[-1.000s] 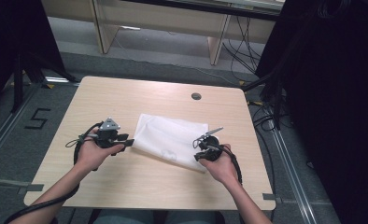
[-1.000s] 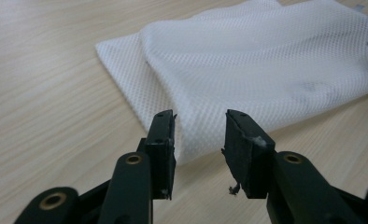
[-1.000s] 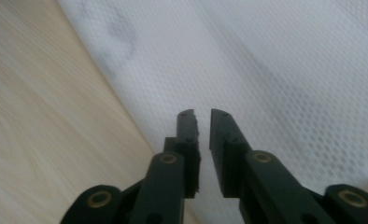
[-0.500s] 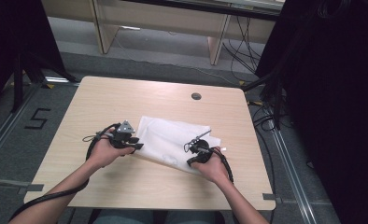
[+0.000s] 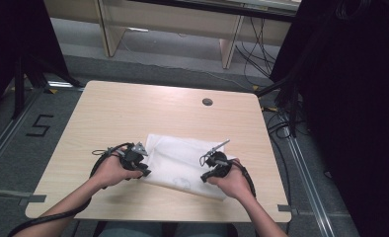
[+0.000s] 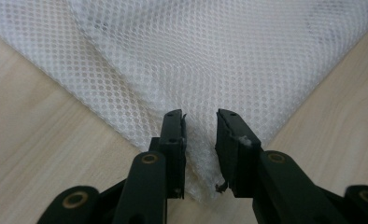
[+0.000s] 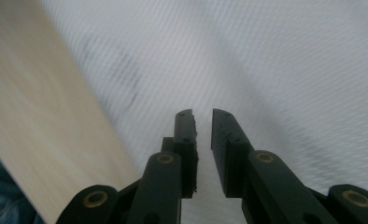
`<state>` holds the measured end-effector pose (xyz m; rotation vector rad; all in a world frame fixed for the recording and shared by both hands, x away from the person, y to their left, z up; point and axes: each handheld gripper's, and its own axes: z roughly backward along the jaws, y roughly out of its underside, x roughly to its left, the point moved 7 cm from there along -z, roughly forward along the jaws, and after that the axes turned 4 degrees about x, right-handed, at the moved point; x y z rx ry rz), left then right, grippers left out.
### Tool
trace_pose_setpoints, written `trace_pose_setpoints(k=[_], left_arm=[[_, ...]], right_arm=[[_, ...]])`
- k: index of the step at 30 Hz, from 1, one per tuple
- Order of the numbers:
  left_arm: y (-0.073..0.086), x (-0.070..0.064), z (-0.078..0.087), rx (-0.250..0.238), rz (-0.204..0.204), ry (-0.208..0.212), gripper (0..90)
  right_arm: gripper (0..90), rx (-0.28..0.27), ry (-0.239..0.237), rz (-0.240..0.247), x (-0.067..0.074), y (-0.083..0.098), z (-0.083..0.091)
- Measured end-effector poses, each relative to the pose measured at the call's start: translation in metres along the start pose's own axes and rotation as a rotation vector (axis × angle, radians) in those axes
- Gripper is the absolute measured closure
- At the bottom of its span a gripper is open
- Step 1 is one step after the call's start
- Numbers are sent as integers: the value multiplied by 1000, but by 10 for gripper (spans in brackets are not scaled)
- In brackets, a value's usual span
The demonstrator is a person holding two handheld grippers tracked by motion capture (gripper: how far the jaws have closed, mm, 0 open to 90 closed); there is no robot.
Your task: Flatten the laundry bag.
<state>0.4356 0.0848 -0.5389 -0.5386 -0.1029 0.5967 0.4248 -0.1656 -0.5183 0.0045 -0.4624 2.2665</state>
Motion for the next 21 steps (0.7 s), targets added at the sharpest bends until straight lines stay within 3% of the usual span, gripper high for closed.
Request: trace_pose_setpoints(k=[1, 2, 3, 4, 5, 6, 7, 8, 13, 14, 18, 21], left_arm=[[-7, -3, 7, -33, -26, -8, 719], [-11, -5, 10, -55, -34, -6, 719], [-11, -5, 10, -55, -34, -6, 719], [-18, -11, 11, -116, -7, -12, 719], [-22, -15, 14, -133, -30, -15, 720], [-25, -20, 13, -158, -14, -8, 723], [-27, -24, 12, -161, -28, -4, 723], [-30, -29, 8, -154, -41, 1, 731], [-30, -31, -4, -139, -43, 0, 752], [-27, -29, -8, -93, -77, 2, 761], [-22, -30, -15, -58, -80, 12, 781], [-19, -32, -20, -41, -75, 12, 793]], right_arm=[[751, -69, 42, -25, -15, -14, 12], [724, -87, 65, -46, -22, -19, 16], [724, -87, 65, -46, -22, -19, 16], [693, -97, 91, -49, -30, -23, 18], [602, -101, 136, -70, -49, -31, 20], [577, -86, 143, -89, -53, -33, 19], [577, -86, 143, -89, -53, -33, 19], [531, -67, 142, -81, -63, -37, 12], [421, -62, 169, -69, -73, -44, -1], [414, -60, 151, -73, -74, -47, -8], [417, -23, 131, -49, -73, -49, -21], [515, 1, 131, -16, -72, -50, -29]])
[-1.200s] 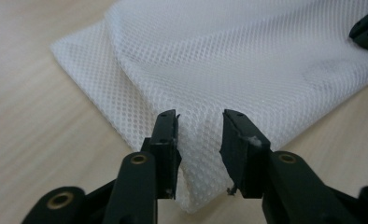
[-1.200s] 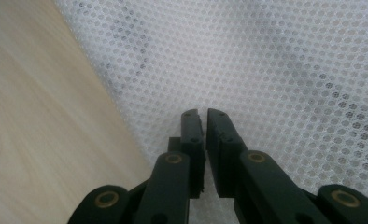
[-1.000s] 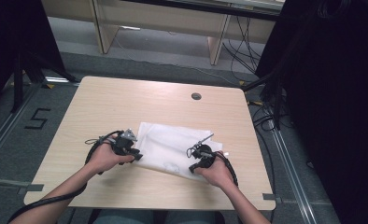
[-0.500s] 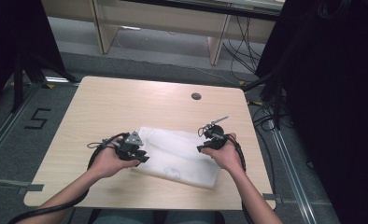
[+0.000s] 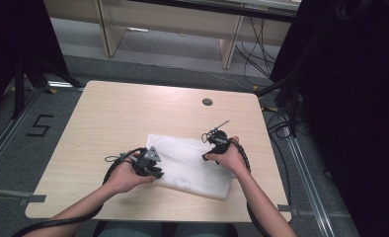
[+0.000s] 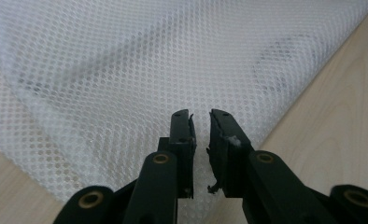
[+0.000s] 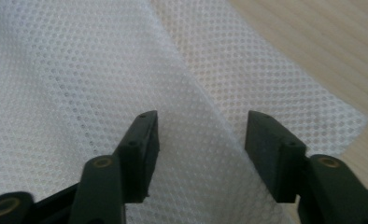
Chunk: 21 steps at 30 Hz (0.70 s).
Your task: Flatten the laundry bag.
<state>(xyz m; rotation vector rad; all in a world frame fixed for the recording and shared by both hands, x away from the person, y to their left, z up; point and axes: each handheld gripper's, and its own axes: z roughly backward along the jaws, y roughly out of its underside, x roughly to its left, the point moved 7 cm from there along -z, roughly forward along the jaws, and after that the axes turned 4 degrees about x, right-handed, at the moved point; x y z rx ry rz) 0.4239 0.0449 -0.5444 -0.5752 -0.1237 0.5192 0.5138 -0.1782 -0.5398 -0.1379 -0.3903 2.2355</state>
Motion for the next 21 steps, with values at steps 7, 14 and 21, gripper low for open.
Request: trace_pose_setpoints(k=[7, 14, 21], left_arm=[[3, -5, -7, 20, -18, -5, 814], [3, -5, -8, 25, -29, -24, 826], [-10, -17, 4, -22, -65, -11, 858]], right_arm=[[894, 43, -52, 29, 12, 2, 1], [895, 1, -52, 63, 22, -1, 25], [894, -94, -26, 67, 28, -7, 60]])
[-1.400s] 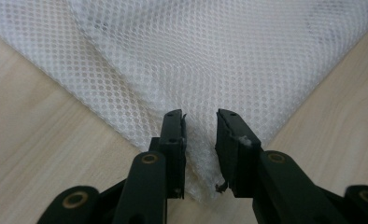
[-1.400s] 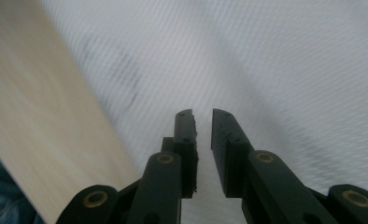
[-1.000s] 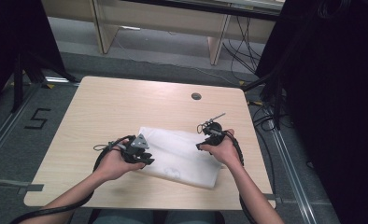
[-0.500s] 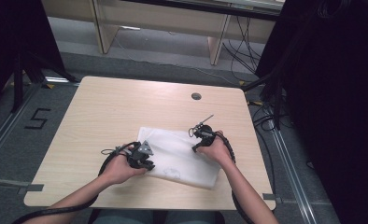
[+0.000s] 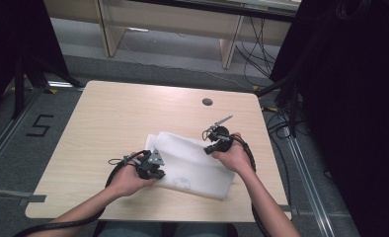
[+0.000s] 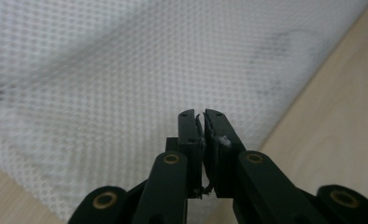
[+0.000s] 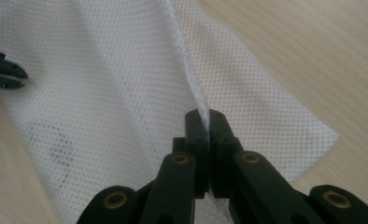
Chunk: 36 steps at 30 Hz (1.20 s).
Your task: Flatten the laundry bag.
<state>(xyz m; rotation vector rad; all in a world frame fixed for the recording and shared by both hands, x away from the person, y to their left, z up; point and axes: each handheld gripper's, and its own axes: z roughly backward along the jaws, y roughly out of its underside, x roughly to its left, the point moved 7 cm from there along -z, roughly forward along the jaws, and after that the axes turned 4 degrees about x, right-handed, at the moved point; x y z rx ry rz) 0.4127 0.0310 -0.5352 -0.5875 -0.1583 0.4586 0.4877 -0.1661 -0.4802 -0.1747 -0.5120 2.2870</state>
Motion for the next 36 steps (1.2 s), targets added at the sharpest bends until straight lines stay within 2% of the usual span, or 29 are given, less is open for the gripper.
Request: trace_pose_setpoints(k=[1, 3, 4, 5, 6, 7, 9, 10, 11, 12, 13, 14, 17, 18, 19, 20, 22, 23, 24, 26, 27, 29, 31, 34, 35, 36], left_arm=[[-3, -7, 0, -7, 3, 15, 865], [-5, -18, -5, 6, -25, 45, 869], [-7, -22, -11, -6, -15, 49, 871], [-6, -21, -13, 34, -55, 44, 875], [-5, -21, -16, 38, -51, 40, 887], [-6, -19, -18, 35, -28, 36, 887], [-6, -13, -19, 35, -24, 20, 892], [-6, -10, -20, 41, -22, 16, 893], [-6, -9, -21, 34, -3, 17, 893], [-6, -5, -21, 40, -12, 11, 893], [-6, -3, -23, 37, 17, 13, 894], [-6, -1, -23, 33, 13, 6, 894], [-7, 6, -25, 35, 35, 2, 894], [-8, 8, -25, 31, 39, 1, 894], [-10, 10, -26, 21, 56, 4, 893], [-13, 9, -29, -17, 113, -3, 893], [-14, 8, -29, -17, 106, -4, 893], [-12, 8, -26, 10, 65, -1, 893], [-13, 3, -25, -7, 79, 4, 893], [-13, -4, -22, 15, 27, 25, 893], [-16, -12, -22, 12, 11, 46, 893], [-18, -13, -23, 15, -2, 49, 893], [-20, -14, -28, 5, 14, 39, 895], [-19, -9, -30, 27, 15, 42, 896], [-19, -7, -31, 16, 29, 34, 896], [-19, -5, -32, 18, 32, 31, 896]], right_arm=[[894, -2, -5, -2, 2, 0, 2], [894, -1, -1, -10, 5, -2, 7], [894, 5, 14, -13, 6, -2, 9], [894, 3, 2, -6, 9, -3, 10], [894, -5, -1, 11, 13, -5, 14], [894, -5, -1, 11, 13, -5, 14], [893, -6, 17, 2, 16, -6, 18], [893, -43, 16, 51, 16, -10, 19], [893, -48, 7, 53, 18, -10, 21], [893, -37, -5, 30, 22, -10, 24], [893, -67, -3, 61, 24, -14, 28], [893, -67, -3, 61, 24, -14, 28], [892, -69, -11, 58, 32, -16, 34], [892, -82, -5, 74, 33, -17, 36], [892, -92, -7, 102, 35, -20, 39], [892, -100, 4, 110, 35, -21, 40], [892, -104, 7, 122, 33, -22, 42], [892, -104, 7, 122, 33, -22, 42], [891, -110, 7, 115, 33, -23, 43], [891, -113, 7, 96, 31, -22, 44], [890, -109, 4, 80, 30, -21, 45], [890, -122, 14, 89, 28, -22, 45], [890, -113, 9, 64, 30, -20, 45], [890, -121, 6, 78, 31, -21, 47], [890, -113, -11, 59, 33, -20, 48], [890, -118, -20, 59, 35, -20, 49]])
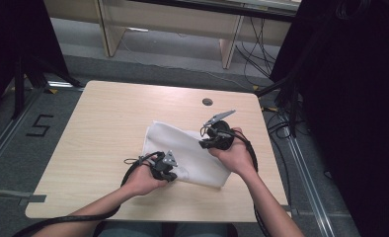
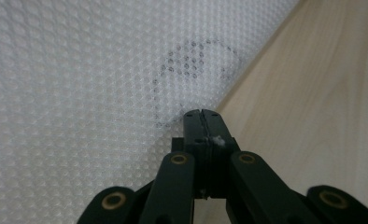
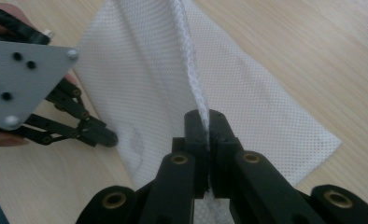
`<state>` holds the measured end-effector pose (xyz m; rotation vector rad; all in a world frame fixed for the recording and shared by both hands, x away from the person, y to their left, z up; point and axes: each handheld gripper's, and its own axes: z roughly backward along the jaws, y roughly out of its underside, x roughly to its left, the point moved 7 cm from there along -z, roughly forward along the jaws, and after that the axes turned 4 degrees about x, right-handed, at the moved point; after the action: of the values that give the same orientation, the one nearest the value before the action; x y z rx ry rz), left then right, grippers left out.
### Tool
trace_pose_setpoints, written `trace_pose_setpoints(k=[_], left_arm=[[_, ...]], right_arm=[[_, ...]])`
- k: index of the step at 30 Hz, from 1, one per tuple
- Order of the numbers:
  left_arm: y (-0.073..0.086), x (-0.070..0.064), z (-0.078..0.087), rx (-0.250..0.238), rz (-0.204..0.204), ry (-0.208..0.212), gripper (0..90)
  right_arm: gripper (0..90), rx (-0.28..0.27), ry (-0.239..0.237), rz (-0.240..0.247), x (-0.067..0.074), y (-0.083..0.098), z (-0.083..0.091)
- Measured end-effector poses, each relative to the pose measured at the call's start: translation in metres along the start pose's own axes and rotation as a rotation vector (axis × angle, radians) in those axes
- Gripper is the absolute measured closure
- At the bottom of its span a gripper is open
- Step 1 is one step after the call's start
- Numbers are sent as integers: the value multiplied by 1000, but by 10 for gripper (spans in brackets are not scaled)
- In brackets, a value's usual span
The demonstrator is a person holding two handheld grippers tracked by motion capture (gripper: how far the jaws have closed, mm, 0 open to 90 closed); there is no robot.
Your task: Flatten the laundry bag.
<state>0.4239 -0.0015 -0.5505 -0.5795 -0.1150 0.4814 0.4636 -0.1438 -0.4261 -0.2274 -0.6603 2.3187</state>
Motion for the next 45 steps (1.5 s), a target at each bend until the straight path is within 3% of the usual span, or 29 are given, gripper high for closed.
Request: trace_pose_setpoints(k=[2, 3, 4, 5, 7, 10, 13, 16, 17, 18, 19, 21, 22, 23, 24, 28, 34, 35, 36, 37, 38, 41, 44, 45], left_arm=[[1, 5, 0, 13, 5, -2, 896], [-1, 6, -3, -26, 48, -7, 896], [1, 9, -2, 4, 30, -6, 896], [-1, 10, -5, -34, 68, -18, 896], [0, 18, -4, 1, 40, -31, 896], [-2, 24, -4, -8, 48, -46, 896], [-4, 23, -5, -36, 86, -56, 896], [-4, 12, 0, -36, 55, -42, 896], [-2, 10, 3, -17, 19, -33, 896], [-4, 5, 3, -48, 36, -22, 897], [-2, 3, 8, -17, -11, -15, 897], [-2, 1, 10, -31, -20, -20, 897], [-4, 1, 8, -59, 14, -26, 897], [-1, 5, 9, -21, -5, -31, 897], [-3, 6, 5, -54, 42, -36, 898], [-2, 22, 2, -62, 92, -72, 898], [-1, 34, 2, -70, 98, -107, 897], [0, 35, 2, -60, 102, -102, 897], [1, 34, 4, -57, 94, -106, 896], [5, 34, 12, -51, 75, -112, 895], [5, 34, 12, -51, 75, -112, 895], [16, 36, 32, -59, 60, -112, 893], [38, 39, 59, -99, 104, -122, 889], [38, 39, 59, -99, 104, -122, 888]], right_arm=[[890, -17, 6, 13, 0, -3, 1], [890, -9, 2, 1, 2, -3, 3], [890, -22, -8, 18, 4, -5, 3], [890, -22, -8, 18, 4, -5, 3], [890, -32, 5, 34, 6, -9, 2], [890, -18, 6, 30, 9, -9, 4], [890, -21, 13, 30, 11, -10, 5], [889, -35, 47, 74, 5, -11, 6], [890, -41, 64, 63, 4, -11, 7], [889, -62, 67, 71, 3, -12, 7], [889, -65, 69, 70, 2, -12, 6], [889, -68, 65, 52, 3, -12, 8], [889, -57, 54, 62, 3, -11, 9], [889, -62, 57, 55, 3, -11, 9], [890, -71, 63, 55, 3, -11, 9], [889, -63, 61, 63, 4, -10, 12], [889, -55, 60, 66, 3, -10, 11], [888, -84, 64, 61, 3, -11, 9], [888, -52, 55, 67, 4, -10, 11], [887, -80, 66, 75, 5, -10, 8], [888, -61, 59, 78, 6, -9, 10], [887, -73, 57, 75, 8, -8, 8], [887, -89, 52, 81, 11, -5, 9], [887, -89, 52, 81, 11, -5, 9]])
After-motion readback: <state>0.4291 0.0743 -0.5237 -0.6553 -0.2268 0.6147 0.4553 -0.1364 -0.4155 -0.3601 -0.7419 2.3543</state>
